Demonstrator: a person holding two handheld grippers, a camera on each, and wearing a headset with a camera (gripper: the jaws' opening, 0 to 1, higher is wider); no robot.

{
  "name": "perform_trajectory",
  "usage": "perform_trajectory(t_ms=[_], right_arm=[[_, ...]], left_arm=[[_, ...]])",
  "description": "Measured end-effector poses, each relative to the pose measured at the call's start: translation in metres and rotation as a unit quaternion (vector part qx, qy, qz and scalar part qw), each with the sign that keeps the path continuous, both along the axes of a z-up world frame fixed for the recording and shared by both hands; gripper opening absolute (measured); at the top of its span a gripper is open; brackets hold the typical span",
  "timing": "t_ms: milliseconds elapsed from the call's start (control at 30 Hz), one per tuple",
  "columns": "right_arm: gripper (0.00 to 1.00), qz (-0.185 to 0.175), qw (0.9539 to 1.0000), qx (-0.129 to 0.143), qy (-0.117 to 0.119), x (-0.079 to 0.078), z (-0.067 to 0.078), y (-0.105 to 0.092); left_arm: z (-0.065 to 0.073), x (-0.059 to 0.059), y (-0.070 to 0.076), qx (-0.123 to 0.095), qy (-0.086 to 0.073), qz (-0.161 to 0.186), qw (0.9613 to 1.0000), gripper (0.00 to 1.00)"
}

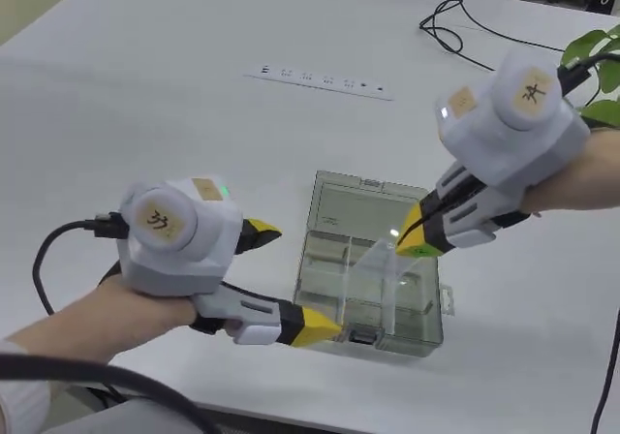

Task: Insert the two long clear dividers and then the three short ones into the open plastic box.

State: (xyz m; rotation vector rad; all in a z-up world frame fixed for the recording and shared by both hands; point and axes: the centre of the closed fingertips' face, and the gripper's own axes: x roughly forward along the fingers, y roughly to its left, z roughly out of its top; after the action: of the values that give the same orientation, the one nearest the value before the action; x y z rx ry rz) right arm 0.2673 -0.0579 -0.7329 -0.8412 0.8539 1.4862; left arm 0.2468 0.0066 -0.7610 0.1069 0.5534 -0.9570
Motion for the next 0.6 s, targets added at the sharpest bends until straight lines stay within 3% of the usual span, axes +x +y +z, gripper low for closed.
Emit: perform_trajectory(t_ms=[200, 600], right_arm=[[0.02, -0.004, 1.0000, -0.005, 0.004, 0.001, -0.004, 0.002], [0.02, -0.004, 0.9998, -0.020, 0.005, 0.002, -0.015, -0.003]], left_arm=[[-0.005, 0.002, 0.008, 0.006, 0.003, 0.022, 0.9997, 1.00], [-0.008, 0.000, 0.014, 0.005, 0.010, 0.032, 0.9994, 1.00]])
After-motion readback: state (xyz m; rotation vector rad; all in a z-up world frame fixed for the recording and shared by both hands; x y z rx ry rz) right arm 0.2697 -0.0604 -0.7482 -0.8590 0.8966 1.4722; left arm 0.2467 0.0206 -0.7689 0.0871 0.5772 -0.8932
